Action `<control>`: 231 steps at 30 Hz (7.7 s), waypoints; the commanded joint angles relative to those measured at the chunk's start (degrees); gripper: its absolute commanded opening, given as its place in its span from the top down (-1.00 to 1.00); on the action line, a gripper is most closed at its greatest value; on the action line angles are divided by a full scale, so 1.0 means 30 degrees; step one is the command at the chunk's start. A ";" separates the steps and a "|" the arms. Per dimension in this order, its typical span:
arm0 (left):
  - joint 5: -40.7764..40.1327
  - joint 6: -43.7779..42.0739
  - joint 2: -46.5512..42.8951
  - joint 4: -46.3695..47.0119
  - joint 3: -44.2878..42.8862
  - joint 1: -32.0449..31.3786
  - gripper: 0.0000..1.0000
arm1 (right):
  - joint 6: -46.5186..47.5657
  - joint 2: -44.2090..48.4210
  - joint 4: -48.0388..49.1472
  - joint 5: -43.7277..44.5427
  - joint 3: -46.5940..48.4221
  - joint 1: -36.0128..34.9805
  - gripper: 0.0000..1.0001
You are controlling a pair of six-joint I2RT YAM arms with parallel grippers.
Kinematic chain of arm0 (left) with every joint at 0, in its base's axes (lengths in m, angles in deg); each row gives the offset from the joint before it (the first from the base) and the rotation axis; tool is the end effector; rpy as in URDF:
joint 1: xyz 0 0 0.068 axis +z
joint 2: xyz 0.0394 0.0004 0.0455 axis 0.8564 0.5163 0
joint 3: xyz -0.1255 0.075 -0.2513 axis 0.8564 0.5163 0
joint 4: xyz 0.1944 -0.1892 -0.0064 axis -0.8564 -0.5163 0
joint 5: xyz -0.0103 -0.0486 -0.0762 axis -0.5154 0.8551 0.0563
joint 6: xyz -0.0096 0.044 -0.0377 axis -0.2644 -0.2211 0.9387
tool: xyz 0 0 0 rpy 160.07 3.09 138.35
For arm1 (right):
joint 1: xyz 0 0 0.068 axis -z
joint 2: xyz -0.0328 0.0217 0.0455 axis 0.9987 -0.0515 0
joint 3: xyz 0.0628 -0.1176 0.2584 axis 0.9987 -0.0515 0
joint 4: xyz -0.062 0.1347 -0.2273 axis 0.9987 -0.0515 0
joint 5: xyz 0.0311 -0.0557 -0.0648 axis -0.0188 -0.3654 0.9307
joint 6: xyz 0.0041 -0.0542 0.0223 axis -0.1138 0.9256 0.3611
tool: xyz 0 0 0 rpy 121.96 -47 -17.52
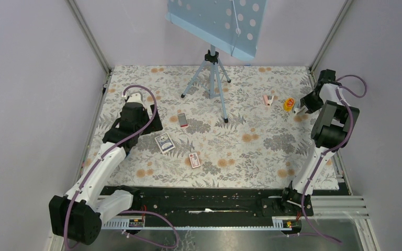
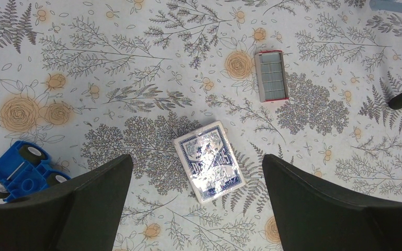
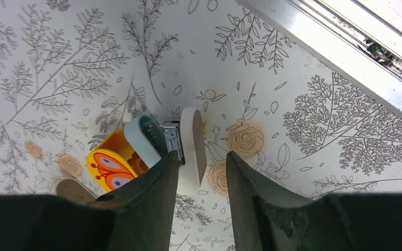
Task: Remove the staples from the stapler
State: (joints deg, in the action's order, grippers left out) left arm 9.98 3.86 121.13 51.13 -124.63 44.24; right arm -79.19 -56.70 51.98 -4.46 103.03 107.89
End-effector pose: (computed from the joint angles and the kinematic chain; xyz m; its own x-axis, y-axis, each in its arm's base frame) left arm 0.2191 -0.0497 0.2912 -0.6036 -0.2272 -0.7642 -0.1180 0.9734 -0.1962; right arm 0.4531 -0.1763 0.1878 -0.4081 0.8002 -0.4395 0.8040 0.5431 0.2422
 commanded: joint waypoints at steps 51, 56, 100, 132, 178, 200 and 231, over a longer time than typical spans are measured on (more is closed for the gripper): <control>-0.1829 0.1384 -0.3008 0.0262 -0.0463 -0.0235 -0.97 | 0.1105 1.1594 0.3163 -0.0790 -0.8518 -0.4063 1.00; 0.1086 0.1424 -0.3093 0.0343 -0.0906 -0.0235 -0.98 | 0.0715 1.4319 0.4911 -0.0481 -1.2050 -0.7799 1.00; 0.5094 0.6680 0.2868 1.4851 0.2446 -1.0614 -0.52 | -1.0116 2.3056 1.6211 -0.0886 -2.4782 -2.1215 1.00; 0.4651 0.5640 0.5538 1.5197 0.1708 -1.1645 0.44 | -1.2967 2.2471 1.7278 -0.1716 -2.4638 -2.1240 1.00; 0.5020 0.5021 0.5439 1.4303 0.2158 -1.2099 0.58 | -1.5381 2.2190 1.4970 0.0127 -2.5135 -2.1215 1.00; 0.6092 0.5429 0.6604 1.4941 0.1823 -1.2523 0.07 | -1.4307 2.3107 1.6560 -0.0647 -2.4464 -2.1215 1.00; 0.5184 0.4468 0.5906 1.4201 0.1993 -1.2565 1.00 | -1.2426 2.4007 1.1973 0.1650 -2.4302 -2.1215 -0.07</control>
State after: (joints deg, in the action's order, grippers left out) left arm 25.67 18.87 140.67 91.52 -118.19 6.47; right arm -118.69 18.95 86.82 1.61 27.38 44.24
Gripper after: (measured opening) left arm 0.264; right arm 0.540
